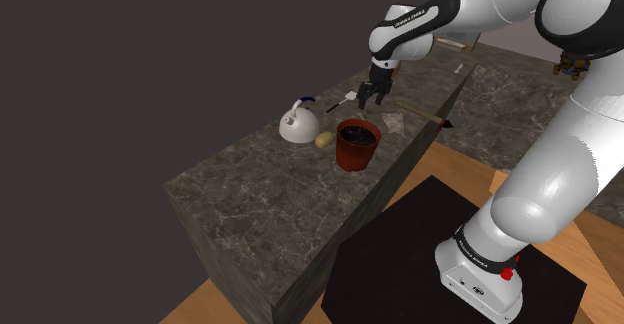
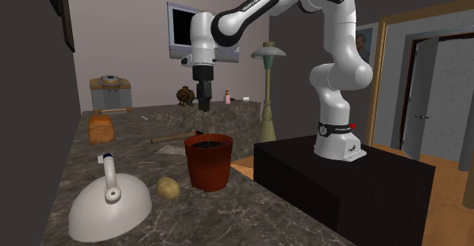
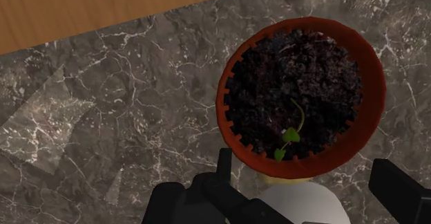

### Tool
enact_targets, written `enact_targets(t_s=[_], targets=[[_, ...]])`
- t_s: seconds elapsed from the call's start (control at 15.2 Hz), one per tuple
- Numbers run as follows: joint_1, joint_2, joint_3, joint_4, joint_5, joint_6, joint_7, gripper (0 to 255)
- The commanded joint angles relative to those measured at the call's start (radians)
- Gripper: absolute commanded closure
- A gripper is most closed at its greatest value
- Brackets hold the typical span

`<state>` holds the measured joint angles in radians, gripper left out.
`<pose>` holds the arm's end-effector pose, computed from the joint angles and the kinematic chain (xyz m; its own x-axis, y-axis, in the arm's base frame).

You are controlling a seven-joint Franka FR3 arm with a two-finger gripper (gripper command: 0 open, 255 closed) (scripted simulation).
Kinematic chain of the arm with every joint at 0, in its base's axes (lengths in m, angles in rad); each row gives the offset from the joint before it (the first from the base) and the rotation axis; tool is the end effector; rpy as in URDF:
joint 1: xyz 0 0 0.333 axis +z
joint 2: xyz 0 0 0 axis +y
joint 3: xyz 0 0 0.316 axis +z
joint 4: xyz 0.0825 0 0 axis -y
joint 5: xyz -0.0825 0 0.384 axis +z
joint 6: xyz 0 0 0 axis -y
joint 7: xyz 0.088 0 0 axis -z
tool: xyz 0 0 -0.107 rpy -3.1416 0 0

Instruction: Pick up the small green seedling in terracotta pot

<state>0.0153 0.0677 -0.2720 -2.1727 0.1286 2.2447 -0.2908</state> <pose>0.5278 -0.1338 0.3639 0.9985 -0.0462 0.0277 -0.0440 -0.9960 -0.0780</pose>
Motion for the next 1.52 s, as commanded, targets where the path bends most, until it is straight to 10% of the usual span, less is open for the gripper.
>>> enact_targets(t_s=[0.0,0.26,0.33,1.45], targets=[[-0.001,0.017,0.001,-0.007,0.009,0.024,-0.008,0],[-0.002,0.038,0.002,-0.020,0.020,0.056,-0.017,0],[-0.002,0.040,0.002,-0.019,0.021,0.056,-0.018,255],[0.001,-0.022,-0.002,0.024,-0.011,-0.044,0.010,255]])
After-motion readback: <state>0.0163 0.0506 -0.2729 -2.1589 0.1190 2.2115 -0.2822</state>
